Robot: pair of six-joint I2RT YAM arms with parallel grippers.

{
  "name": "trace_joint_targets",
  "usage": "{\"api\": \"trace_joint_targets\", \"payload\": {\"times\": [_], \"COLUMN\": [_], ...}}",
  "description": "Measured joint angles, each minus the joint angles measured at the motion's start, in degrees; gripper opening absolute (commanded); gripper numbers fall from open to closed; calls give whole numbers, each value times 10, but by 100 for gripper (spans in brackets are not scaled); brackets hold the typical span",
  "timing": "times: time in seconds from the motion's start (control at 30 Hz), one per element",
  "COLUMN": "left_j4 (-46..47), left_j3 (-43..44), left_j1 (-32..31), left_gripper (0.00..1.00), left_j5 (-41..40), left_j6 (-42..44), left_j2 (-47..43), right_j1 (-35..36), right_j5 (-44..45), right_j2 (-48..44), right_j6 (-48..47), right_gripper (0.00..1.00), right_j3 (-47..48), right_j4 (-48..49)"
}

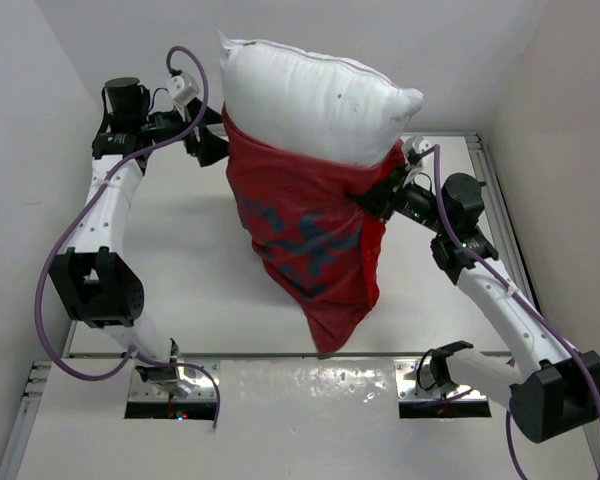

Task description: Put the pillow into the pillowcase

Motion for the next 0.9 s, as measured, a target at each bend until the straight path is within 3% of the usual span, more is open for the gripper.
{"api": "trace_joint_targets", "payload": {"times": [0.3,0.47,0.5,0.53,0.6,0.67,0.7,0.9], "left_j4": [130,193,208,220,234,240,243,254], "left_j3": [0,0,0,0,0,0,1,36], "left_j1": [-66,-68,-69,-70,-76,-88,-94,-97], "left_gripper": [100,97,92,72,51,10,0,0], "left_j5": [29,29,36,42,56,66,68,31], "left_j6": [-117,-182,-198,-212,-235,-249,-253,-288], "left_j2": [24,56,66,74,88,93,94,94], "right_j1": [3,3,3,3,3,4,4,1], "right_j5": [18,27,29,31,35,41,44,76], "right_j2": [39,59,58,57,57,57,57,97], "right_j6": [-21,-33,-36,-38,-43,-47,-48,-55], "right_gripper": [0,0,0,0,0,0,0,0], "right_j3": [54,82,82,82,82,82,82,129], "right_j4": [-50,-76,-81,-85,-89,-93,-94,-107]}}
